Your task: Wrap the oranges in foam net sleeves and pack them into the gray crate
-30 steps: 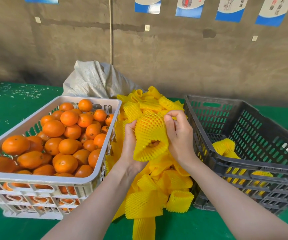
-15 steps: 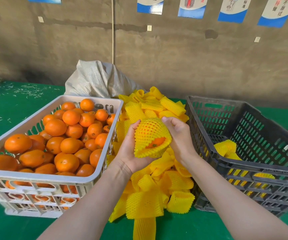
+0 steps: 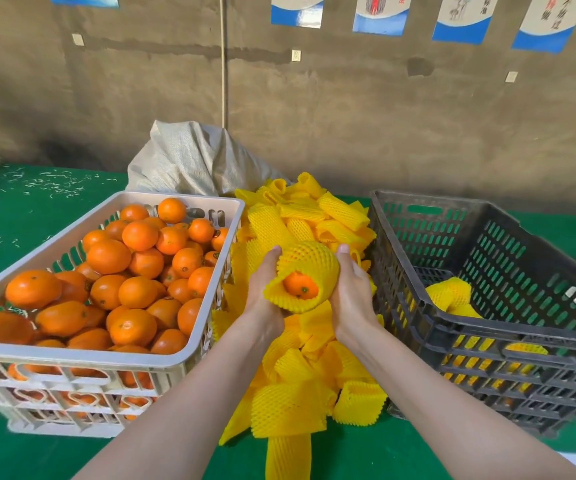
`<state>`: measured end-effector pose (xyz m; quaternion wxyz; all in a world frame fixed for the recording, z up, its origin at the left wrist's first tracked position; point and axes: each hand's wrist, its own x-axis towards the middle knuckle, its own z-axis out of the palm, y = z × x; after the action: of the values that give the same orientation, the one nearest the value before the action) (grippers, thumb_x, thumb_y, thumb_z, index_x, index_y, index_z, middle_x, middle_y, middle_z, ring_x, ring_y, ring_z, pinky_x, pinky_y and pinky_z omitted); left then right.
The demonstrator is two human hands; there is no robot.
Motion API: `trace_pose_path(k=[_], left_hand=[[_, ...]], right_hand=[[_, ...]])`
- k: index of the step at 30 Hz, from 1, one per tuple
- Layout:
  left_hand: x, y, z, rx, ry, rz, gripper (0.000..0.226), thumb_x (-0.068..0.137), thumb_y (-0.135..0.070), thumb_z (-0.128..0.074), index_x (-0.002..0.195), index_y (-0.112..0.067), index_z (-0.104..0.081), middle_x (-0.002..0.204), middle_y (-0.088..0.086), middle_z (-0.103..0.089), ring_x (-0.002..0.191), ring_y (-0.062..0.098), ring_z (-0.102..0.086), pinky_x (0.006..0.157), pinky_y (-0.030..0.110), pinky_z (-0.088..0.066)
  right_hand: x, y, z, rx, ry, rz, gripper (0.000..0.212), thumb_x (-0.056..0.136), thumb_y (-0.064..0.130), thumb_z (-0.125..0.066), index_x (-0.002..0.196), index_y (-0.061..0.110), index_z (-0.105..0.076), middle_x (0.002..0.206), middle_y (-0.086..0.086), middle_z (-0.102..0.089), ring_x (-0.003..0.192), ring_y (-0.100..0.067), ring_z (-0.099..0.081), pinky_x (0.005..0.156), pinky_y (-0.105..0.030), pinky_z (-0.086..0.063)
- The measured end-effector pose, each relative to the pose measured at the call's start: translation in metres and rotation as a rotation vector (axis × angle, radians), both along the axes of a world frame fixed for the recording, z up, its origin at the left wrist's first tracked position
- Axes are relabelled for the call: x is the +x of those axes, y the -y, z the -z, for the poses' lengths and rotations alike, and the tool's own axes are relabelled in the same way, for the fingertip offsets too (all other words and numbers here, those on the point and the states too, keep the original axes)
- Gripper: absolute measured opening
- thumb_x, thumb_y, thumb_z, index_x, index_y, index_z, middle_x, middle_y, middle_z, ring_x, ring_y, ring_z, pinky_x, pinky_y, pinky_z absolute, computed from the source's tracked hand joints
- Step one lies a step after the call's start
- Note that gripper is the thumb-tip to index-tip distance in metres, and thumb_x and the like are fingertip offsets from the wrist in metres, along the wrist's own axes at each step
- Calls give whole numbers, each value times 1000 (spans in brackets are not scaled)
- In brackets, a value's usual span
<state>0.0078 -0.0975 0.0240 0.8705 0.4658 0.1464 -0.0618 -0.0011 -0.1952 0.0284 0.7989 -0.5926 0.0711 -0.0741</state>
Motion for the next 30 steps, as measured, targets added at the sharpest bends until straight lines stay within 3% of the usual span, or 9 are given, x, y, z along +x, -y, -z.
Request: trace_pose_path(k=[3,6,8,12,15,17,25,28,30], left_hand=[[4,0,1,102,86,-110,30,91,-46,-56,73,-22,-60,60,-7,-68,77,20,-61,88,44,-50],[6,1,0,163,95,-129,32,84,-53,-61,68,-25,-59,53,-11,-66,73,18,-63,71,38,-53],[5,0,-2,122,13,-29,34,79,-61,-61,78,-27,-60,69,-5,-71,79,20,-64,67,35,-51],[-1,0,-1,-26,-129,190,54,79,-64,-58,112,-21,-61,107,11,-69,99,30,-63,72,41,-51],[-1,2,6,-70,-121,132,38,88,-49,-57,113,-21,-60,109,13,-67,99,31,-63,77,43,-53],[0,5,8,-91,-124,68,25,92,-40,-56,106,-21,-62,100,13,-68,94,32,-63,76,43,-53],[-8,15,5,-213,-284,184,29,86,-40,-54,90,-13,-64,90,13,-66,88,32,-58,80,40,-46],[-8,16,5,-203,-281,175,29,87,-41,-51,87,-15,-64,88,12,-65,84,30,-58,72,36,-46],[-5,14,5,-190,-270,133,30,87,-40,-50,94,-16,-65,93,11,-65,84,29,-57,70,35,-46]], right_hand=[[-1,-1,-2,44,-20,57,41,100,31,-40,99,-4,-60,112,-31,-61,96,-28,-59,90,-43,-48],[2,1,-3,75,-18,49,35,99,31,-41,103,4,-63,99,-16,-68,91,-26,-61,92,-47,-49],[4,2,0,61,-12,40,30,100,31,-41,90,12,-62,89,-11,-65,89,-26,-61,86,-44,-50],[7,10,10,-311,130,145,38,100,28,-40,67,9,-43,67,-11,-42,70,-25,-40,66,-38,-35],[7,18,14,-582,260,160,41,100,25,-41,60,15,-37,60,-2,-36,60,-15,-34,60,-31,-30],[7,20,16,-624,304,157,40,100,24,-40,62,12,-38,61,-3,-36,60,-14,-34,56,-28,-28],[10,25,29,-502,347,102,45,96,34,-38,68,0,-47,68,-14,-45,64,-17,-40,57,-33,-34],[14,28,31,-551,323,65,35,99,18,-43,78,-8,-55,76,-15,-55,74,-18,-49,76,-48,-45],[10,32,26,-503,316,8,24,99,25,-42,98,10,-61,96,-1,-62,89,-10,-57,88,-44,-49]])
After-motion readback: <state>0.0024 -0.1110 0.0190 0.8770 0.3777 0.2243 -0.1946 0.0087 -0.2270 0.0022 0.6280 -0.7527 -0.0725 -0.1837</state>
